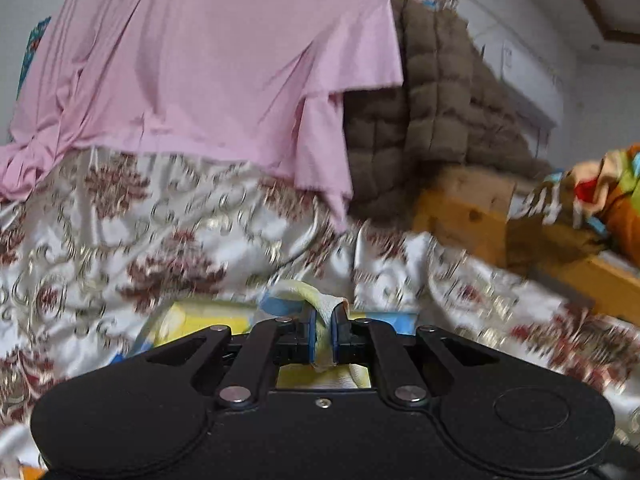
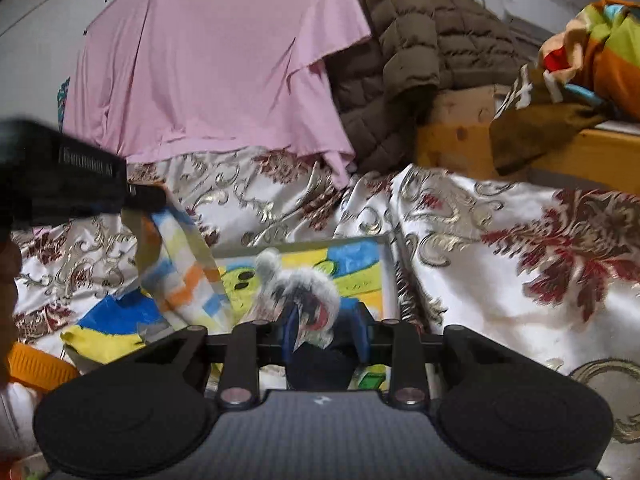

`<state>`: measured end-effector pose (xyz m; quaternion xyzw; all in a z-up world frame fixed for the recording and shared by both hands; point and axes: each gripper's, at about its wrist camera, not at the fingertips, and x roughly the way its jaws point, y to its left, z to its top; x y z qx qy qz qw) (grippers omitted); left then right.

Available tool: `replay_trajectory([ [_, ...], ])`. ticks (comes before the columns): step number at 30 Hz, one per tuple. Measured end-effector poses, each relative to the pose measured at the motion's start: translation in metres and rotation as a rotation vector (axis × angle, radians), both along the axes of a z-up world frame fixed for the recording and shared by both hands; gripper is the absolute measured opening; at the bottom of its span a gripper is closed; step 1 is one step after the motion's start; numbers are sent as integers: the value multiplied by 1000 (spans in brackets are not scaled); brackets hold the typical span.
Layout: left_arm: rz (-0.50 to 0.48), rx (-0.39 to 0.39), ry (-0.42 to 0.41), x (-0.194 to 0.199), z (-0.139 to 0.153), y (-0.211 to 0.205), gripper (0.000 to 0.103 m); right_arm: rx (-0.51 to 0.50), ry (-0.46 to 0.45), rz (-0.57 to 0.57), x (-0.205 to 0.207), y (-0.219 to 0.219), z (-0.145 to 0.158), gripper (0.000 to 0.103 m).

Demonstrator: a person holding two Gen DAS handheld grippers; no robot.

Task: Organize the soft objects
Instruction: 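Lower the towel and glove into the painted tray and open both grippers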

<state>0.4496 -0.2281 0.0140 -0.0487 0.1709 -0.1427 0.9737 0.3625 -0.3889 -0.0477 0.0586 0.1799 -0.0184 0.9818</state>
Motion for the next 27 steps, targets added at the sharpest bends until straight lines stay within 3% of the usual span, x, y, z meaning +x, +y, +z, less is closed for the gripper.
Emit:
replay_trajectory([
  [10,0,85,130,16,-30,0,14,14,19,17,4,2,-4,38],
  [14,9,144,162,19,-39,-3,15,20,24,12,5,1,-4,46],
  [22,40,139,170,12,-34,7,50,12,20,15,0,4,5,62],
  [27,45,124,159,1,-25,18,73,26,-12,-5,-15,5,21,84],
])
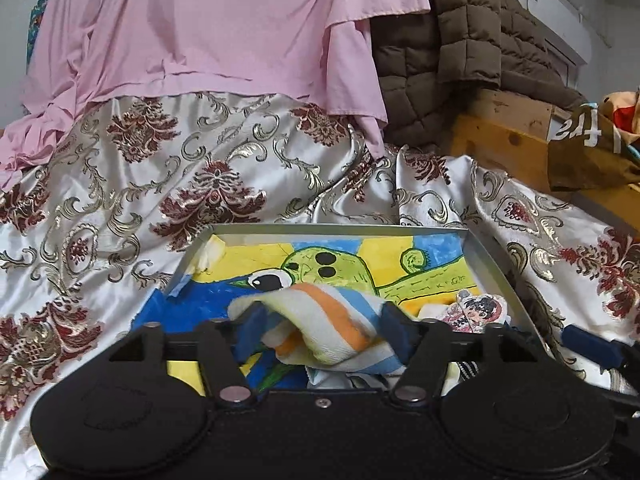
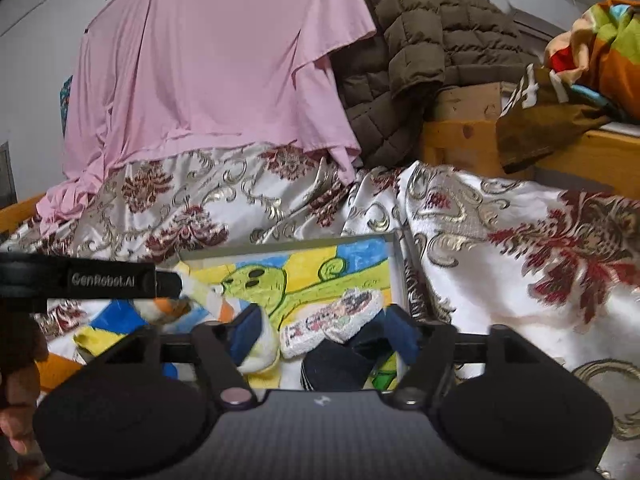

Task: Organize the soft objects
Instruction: 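Lower the towel and glove into the painted tray and open both grippers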

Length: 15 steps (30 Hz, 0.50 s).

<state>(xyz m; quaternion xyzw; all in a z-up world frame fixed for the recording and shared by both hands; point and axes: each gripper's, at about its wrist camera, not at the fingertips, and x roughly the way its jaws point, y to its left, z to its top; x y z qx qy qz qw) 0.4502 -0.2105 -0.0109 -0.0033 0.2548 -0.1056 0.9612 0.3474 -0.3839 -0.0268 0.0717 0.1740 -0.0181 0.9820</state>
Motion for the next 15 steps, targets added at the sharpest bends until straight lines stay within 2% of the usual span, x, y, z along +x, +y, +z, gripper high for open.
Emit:
replay_trajectory([
  [7,-4,5,-44,-30,16,11,84,22,-41,-28,-32,-3,27,95],
  [11,2,-21,-72,-57,29,24,92,26,-78,-42,-56,-2,44,103],
  [15,10,-49,-109,-86,43,38,99,13,-90,-66,-81,4,56,103],
])
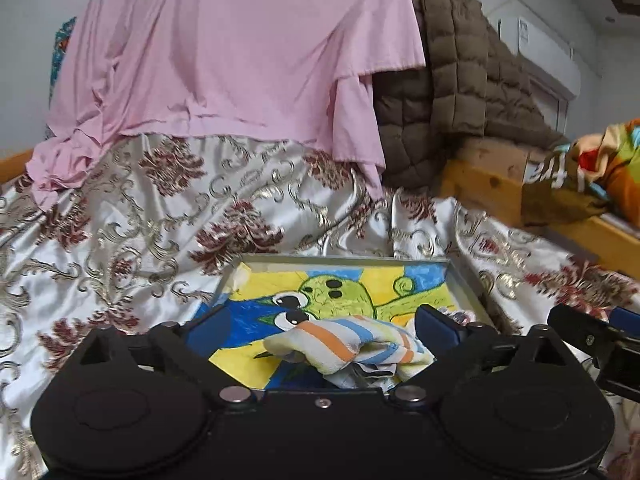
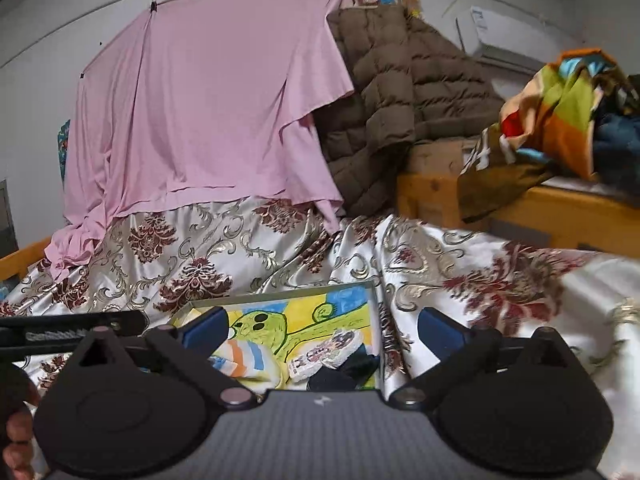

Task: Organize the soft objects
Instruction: 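Lower the towel and glove into the painted tray and open both grippers, then move both grippers back to the grey mask and white cloth items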

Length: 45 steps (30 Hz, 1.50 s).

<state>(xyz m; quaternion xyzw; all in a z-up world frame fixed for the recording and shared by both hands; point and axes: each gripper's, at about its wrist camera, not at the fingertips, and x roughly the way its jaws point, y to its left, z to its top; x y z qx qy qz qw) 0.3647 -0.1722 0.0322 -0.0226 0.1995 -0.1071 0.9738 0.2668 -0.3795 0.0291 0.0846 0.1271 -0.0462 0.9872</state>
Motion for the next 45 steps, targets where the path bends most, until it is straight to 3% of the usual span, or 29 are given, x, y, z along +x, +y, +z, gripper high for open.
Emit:
replay_trajectory([
  [7,-19,-35,-54,-53,24,24,102,-37,-42,-4,-41,23,16,103],
  [14,-41,-21,-88,-106,28,52,102,-23,-69,3,-86,52,21,103],
  [28,53,-82,-67,-178,0,123,102,-65,-49,37,-150,116,-3,103],
  [40,114,-86,-44,-204,-28,160,102,-117,12,69,-159,143,-29,103],
  [45,170,-83,7,-206,-45,176,102,-121,47,90,-151,150,-41,103],
])
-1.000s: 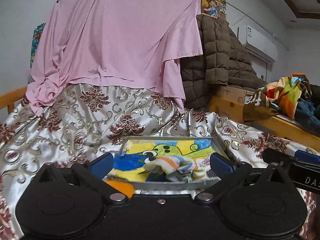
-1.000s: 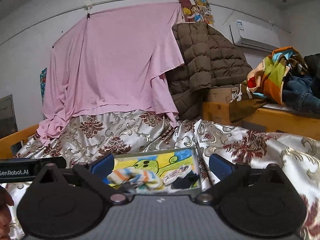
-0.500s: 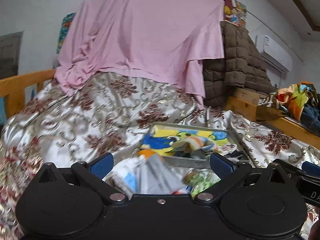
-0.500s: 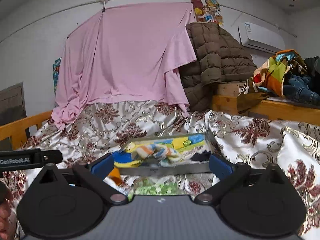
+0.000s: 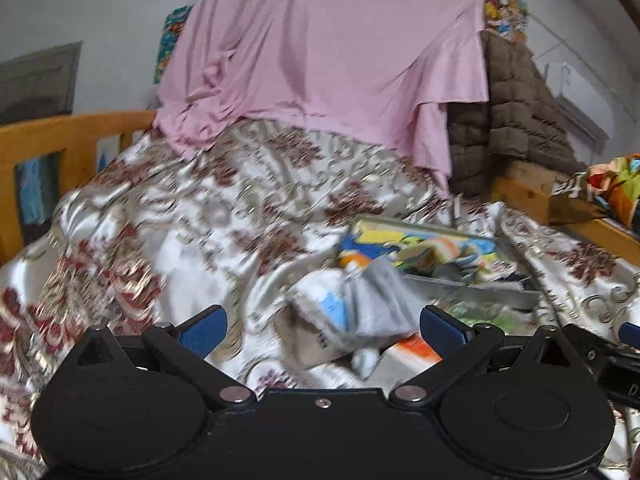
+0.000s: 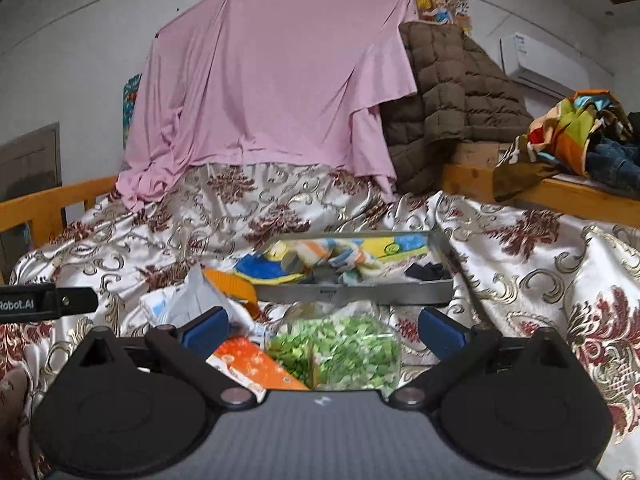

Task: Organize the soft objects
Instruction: 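Move both grippers back to the grey mask and white cloth items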

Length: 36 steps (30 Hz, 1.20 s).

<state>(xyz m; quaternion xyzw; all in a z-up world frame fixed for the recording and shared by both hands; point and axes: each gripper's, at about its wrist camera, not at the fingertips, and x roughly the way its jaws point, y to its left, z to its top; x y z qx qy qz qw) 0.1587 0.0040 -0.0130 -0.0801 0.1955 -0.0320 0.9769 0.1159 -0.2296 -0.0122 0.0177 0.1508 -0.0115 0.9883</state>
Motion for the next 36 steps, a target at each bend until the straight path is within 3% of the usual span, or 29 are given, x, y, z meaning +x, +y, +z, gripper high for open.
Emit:
replay_trajectory([
  [4,30,2,57,8,-11,5,102,-11,36,22,6,5,-8,103],
  [13,57,61,93,17,-25,8,102,-33,104,111,18,22,-19,103],
  [20,86,112,31,20,-33,15,102,-37,141,166,30,32,-27,103],
  [36,129,-10,56,59,-44,35,102,-28,175,180,41,37,-38,103],
])
